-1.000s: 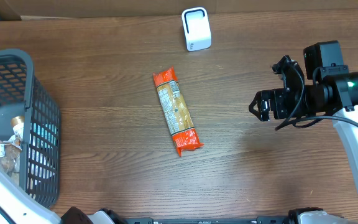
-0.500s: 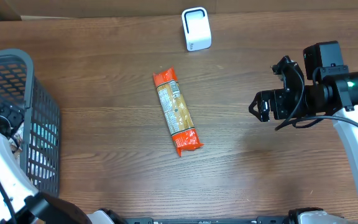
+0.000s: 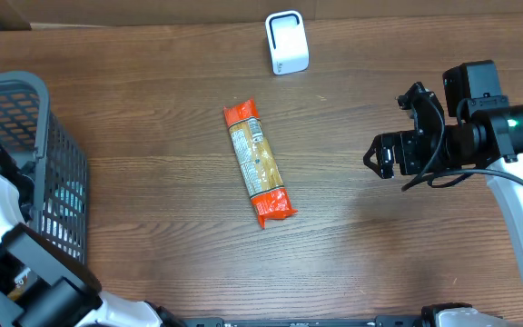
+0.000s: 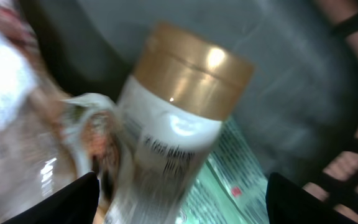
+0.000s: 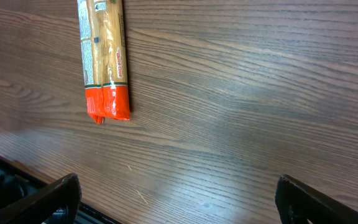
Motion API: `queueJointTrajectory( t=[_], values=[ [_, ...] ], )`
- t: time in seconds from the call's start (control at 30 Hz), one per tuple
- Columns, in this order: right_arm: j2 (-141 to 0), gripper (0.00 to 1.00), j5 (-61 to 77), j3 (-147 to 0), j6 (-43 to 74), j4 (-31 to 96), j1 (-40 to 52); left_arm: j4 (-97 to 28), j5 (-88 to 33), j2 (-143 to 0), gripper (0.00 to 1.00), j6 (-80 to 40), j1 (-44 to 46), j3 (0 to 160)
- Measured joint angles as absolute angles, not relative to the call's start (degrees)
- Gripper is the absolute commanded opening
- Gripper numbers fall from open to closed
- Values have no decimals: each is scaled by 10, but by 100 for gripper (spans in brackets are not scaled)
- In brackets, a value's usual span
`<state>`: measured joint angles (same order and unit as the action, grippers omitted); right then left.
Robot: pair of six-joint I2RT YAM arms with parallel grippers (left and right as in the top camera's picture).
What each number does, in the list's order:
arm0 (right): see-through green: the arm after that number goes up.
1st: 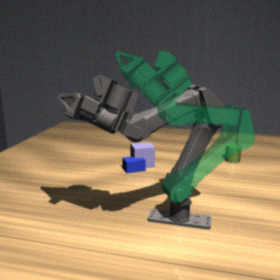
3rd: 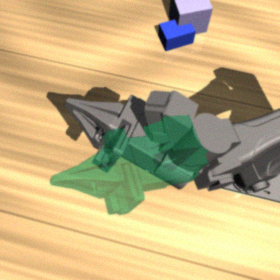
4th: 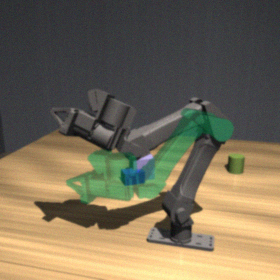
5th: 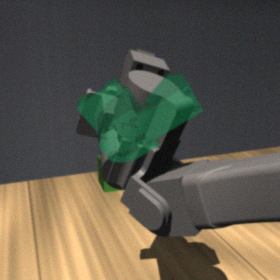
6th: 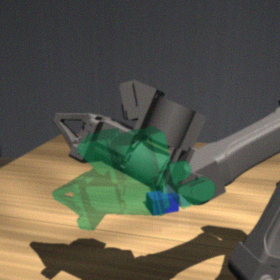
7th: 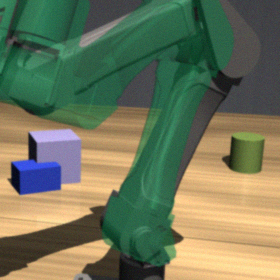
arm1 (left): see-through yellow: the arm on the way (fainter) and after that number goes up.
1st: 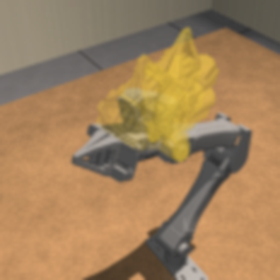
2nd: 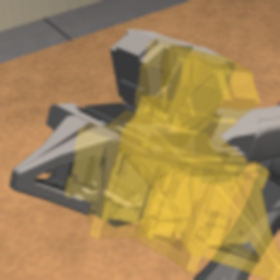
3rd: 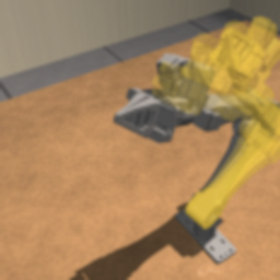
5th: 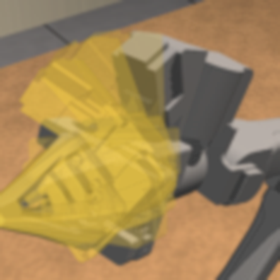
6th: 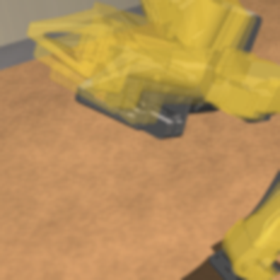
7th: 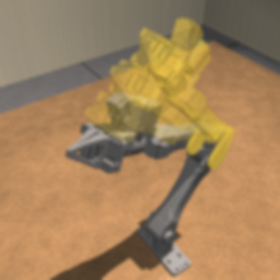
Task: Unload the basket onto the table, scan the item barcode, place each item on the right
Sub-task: 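Reach the left gripper into the basket and grasp the white tube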
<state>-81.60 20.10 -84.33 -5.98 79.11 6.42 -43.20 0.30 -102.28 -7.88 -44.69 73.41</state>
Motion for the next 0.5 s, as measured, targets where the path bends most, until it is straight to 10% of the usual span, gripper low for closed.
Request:
queueJointTrajectory(
  t=[0.17,0.37,0.5],
  values=[
    [-816,100,201,-843,-60,793,64,-432,12,-1056,65,-62,-453,736],
    [-816,100,201,-843,-60,802,64,-429,33,-1069,6,-54,-454,743],
    [-816,100,201,-843,-60,802,64,-431,54,-1069,4,-46,-456,748]
  ],
)
